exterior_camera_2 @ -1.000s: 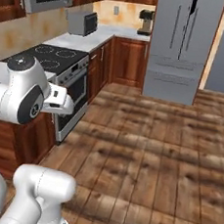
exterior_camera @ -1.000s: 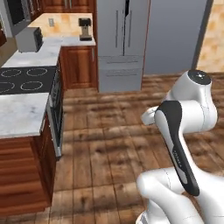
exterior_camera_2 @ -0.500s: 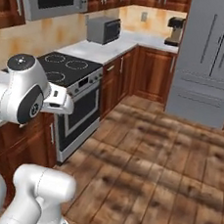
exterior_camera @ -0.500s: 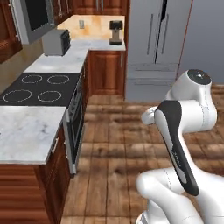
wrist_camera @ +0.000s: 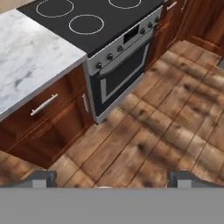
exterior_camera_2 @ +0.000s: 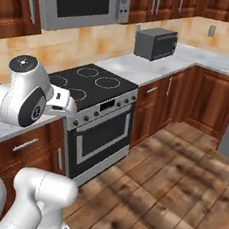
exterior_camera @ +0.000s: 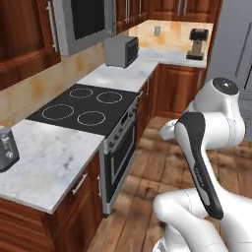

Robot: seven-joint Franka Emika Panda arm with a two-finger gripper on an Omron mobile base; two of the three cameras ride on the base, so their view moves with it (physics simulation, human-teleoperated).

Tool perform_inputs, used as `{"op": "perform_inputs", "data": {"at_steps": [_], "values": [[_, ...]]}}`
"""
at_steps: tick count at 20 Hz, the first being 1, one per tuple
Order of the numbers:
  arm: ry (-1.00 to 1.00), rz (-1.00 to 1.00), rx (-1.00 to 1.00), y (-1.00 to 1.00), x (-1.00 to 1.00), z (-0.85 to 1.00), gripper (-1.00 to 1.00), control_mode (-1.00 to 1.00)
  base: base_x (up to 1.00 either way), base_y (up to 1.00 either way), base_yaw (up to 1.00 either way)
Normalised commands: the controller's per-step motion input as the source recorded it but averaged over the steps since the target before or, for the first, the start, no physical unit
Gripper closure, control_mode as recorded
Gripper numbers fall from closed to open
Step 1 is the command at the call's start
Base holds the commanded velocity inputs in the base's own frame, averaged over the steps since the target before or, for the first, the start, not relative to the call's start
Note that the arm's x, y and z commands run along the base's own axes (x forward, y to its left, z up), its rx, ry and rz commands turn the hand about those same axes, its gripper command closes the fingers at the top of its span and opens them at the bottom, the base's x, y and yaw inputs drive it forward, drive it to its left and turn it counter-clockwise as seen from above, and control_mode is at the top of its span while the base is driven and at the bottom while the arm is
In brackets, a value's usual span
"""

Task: Navigate to the stove.

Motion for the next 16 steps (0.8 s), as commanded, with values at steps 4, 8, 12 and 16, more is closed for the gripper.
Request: {"op": "perform_inputs", "data": {"at_steps": [4, 8, 12, 16], "values": [[0.00, 0.00, 0.00, 0.00, 0.00, 0.00, -1.00, 1.00, 1.00, -0.43, 0.55], [0.00, 0.00, 0.00, 0.00, 0.00, 0.00, -1.00, 1.00, 1.00, -0.47, 0.58], [0.00, 0.00, 0.00, 0.00, 0.00, 0.00, -1.00, 1.00, 1.00, -0.45, 0.63], [0.00, 0.00, 0.00, 0.00, 0.00, 0.00, -1.00, 1.00, 0.99, -0.59, 0.67]]}}
